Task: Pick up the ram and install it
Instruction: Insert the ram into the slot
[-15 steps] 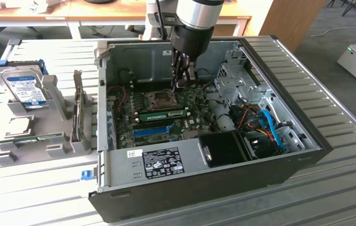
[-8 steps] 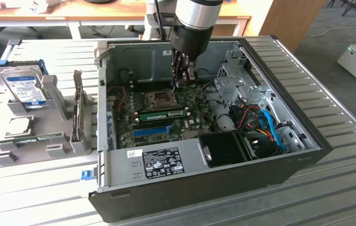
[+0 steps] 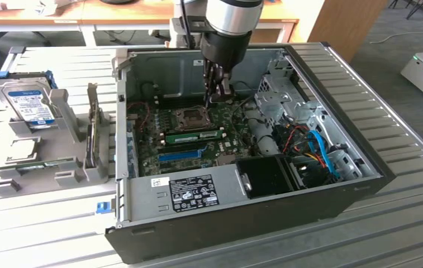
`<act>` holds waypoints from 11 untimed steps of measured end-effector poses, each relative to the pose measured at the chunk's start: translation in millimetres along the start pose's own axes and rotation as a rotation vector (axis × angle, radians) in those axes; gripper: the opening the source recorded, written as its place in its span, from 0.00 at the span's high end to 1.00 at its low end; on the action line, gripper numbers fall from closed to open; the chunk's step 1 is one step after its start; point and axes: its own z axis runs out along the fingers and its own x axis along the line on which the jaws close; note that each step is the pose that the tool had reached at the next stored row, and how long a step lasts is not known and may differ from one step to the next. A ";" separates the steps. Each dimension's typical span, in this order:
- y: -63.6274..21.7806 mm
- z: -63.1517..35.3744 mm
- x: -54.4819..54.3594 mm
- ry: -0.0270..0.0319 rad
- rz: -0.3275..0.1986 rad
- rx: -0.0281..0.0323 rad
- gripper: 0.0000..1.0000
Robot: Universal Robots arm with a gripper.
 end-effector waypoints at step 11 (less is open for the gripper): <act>0.6 -3.3 -0.3 -0.0020 0.000 0.0039 0.74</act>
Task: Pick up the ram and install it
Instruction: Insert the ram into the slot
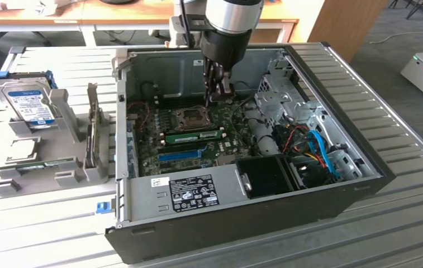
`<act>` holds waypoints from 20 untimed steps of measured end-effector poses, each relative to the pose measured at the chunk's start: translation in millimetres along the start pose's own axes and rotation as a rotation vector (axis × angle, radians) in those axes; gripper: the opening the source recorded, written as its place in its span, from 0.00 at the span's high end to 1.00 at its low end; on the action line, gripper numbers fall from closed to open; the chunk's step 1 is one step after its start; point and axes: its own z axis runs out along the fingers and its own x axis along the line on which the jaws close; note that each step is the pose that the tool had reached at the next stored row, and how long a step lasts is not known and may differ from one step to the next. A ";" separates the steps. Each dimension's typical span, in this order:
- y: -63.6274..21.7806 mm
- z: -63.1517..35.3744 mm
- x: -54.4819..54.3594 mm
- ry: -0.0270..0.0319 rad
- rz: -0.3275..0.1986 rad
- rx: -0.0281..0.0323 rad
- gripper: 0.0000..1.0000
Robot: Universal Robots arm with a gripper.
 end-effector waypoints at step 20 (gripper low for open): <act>0.9 -26.1 -2.2 0.0016 0.000 0.0001 0.74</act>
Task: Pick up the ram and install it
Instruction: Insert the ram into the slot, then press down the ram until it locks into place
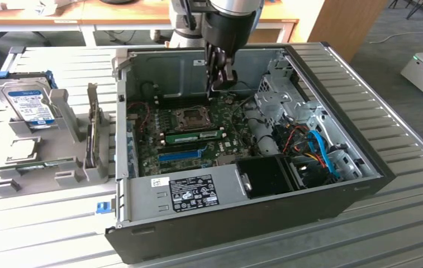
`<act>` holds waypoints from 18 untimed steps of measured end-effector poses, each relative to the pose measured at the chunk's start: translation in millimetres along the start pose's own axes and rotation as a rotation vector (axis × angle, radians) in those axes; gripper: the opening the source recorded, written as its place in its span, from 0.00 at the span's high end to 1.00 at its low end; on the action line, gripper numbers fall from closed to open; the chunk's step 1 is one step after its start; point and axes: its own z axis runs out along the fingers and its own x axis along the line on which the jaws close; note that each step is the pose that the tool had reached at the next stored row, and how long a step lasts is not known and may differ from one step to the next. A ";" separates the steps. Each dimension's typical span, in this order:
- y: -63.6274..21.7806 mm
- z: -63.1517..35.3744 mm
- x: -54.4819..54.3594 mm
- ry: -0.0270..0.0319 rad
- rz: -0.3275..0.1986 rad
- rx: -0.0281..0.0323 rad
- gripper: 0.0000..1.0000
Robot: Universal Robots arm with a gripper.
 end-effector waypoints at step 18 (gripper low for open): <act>0.1 -1.5 -0.1 0.0003 0.000 0.0000 0.74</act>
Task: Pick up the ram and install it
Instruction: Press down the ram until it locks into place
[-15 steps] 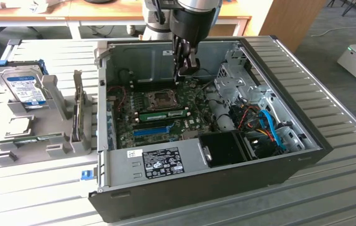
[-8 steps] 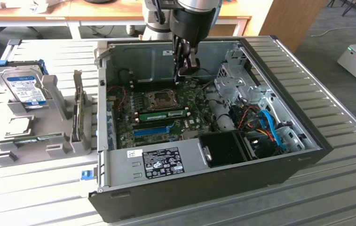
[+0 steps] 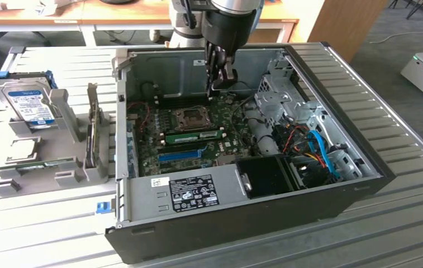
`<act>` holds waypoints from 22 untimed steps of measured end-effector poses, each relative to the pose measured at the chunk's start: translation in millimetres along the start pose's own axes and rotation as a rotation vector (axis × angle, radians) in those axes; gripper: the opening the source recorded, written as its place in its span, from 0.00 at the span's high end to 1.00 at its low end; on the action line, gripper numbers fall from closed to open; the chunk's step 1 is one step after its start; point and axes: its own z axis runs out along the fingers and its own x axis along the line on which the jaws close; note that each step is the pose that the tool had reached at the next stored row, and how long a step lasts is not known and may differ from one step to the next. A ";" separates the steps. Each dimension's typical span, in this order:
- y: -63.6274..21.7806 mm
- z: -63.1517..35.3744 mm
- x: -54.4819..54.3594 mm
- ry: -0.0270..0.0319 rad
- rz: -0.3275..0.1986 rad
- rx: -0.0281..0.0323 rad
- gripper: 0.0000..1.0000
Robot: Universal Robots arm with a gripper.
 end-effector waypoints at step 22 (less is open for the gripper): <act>0.0 0.0 0.0 0.0000 0.000 0.0000 0.89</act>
